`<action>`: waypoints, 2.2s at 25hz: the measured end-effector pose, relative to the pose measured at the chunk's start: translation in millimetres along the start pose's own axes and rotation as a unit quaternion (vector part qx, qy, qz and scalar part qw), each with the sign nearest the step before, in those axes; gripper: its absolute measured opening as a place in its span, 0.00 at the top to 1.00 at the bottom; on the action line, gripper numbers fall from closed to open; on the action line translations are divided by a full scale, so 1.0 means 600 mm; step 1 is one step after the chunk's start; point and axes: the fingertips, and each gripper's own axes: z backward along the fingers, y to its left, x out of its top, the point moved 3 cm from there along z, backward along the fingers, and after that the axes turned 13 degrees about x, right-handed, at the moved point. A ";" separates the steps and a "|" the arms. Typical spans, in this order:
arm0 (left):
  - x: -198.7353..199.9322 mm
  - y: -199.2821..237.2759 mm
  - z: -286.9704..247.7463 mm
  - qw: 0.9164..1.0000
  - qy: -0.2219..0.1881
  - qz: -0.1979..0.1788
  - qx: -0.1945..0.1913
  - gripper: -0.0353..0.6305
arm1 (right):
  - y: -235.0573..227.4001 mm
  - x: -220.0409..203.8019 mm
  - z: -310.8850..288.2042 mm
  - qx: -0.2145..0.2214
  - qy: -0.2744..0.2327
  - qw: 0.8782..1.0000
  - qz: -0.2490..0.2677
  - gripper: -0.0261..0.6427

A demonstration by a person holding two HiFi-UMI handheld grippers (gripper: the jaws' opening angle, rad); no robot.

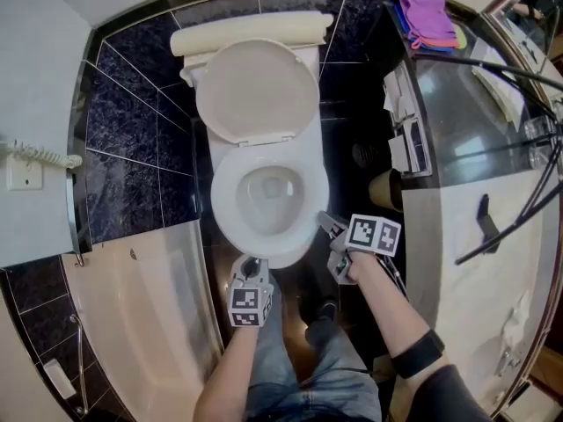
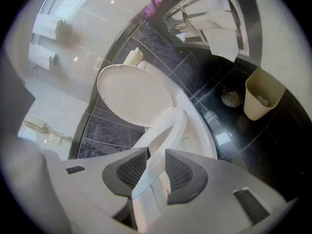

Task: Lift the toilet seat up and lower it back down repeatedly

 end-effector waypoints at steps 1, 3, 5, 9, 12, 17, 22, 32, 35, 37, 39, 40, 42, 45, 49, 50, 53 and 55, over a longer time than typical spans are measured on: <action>0.014 0.003 0.001 1.000 0.000 0.000 0.001 0.96 | 0.019 0.012 0.006 0.003 -0.001 1.000 0.008 0.76; 0.045 0.009 0.003 1.000 -0.002 -0.001 -0.001 0.96 | 0.056 0.036 0.016 0.009 -0.006 1.000 0.023 0.78; 0.082 0.015 0.002 1.000 -0.006 -0.004 -0.003 0.96 | 0.091 0.059 0.026 0.010 -0.011 0.999 0.043 0.81; 0.161 0.026 -0.013 1.000 -0.022 -0.012 -0.007 0.96 | 0.165 0.105 0.041 0.007 -0.028 0.993 0.113 0.92; 0.225 0.036 -0.028 0.999 -0.030 -0.014 -0.014 0.96 | 0.229 0.129 0.053 0.010 -0.042 0.984 0.171 0.94; 0.321 0.061 -0.061 0.999 -0.038 -0.012 -0.017 0.96 | 0.315 0.158 0.068 -0.013 -0.037 0.948 0.316 0.94; 0.404 0.079 -0.107 0.997 -0.057 -0.038 -0.023 0.96 | 0.363 0.184 0.076 -0.038 -0.049 0.911 0.408 0.94; 0.534 0.119 -0.219 0.995 -0.067 -0.073 -0.014 0.96 | 0.380 0.202 0.077 -0.040 -0.055 0.903 0.424 0.94; 0.567 0.122 -0.239 0.995 -0.060 -0.072 -0.014 0.96 | 0.383 0.210 0.080 -0.039 -0.056 0.902 0.426 0.94; 0.581 0.125 -0.248 0.995 -0.063 -0.077 -0.012 0.96 | 0.381 0.214 0.082 -0.038 -0.057 0.902 0.426 0.94; 0.592 0.124 -0.253 0.994 -0.068 -0.081 -0.012 0.96 | 0.377 0.216 0.082 -0.038 -0.057 0.903 0.424 0.94; 0.595 0.123 -0.253 0.994 -0.069 -0.083 -0.013 0.96 | 0.376 0.216 0.082 -0.038 -0.057 0.903 0.424 0.94; 0.596 0.123 -0.250 0.994 -0.069 -0.084 -0.014 0.96 | 0.376 0.215 0.079 -0.038 -0.056 0.904 0.423 0.94; 0.592 0.122 -0.243 0.994 -0.068 -0.085 -0.013 0.96 | 0.379 0.210 0.075 -0.037 -0.052 0.903 0.425 0.94; 0.585 0.120 -0.226 0.994 -0.068 -0.080 -0.015 0.96 | 0.387 0.206 0.073 -0.033 -0.049 0.901 0.429 0.94; 0.583 0.119 -0.219 0.994 -0.068 -0.081 -0.014 0.96 | 0.389 0.205 0.073 -0.033 -0.049 0.901 0.431 0.94; 0.578 0.115 -0.190 0.994 -0.070 -0.084 -0.013 0.96 | 0.396 0.203 0.078 -0.033 -0.045 0.896 0.440 0.94; 0.572 0.109 -0.158 0.993 -0.072 -0.088 -0.013 0.96 | 0.403 0.199 0.085 -0.032 -0.044 0.892 0.449 0.94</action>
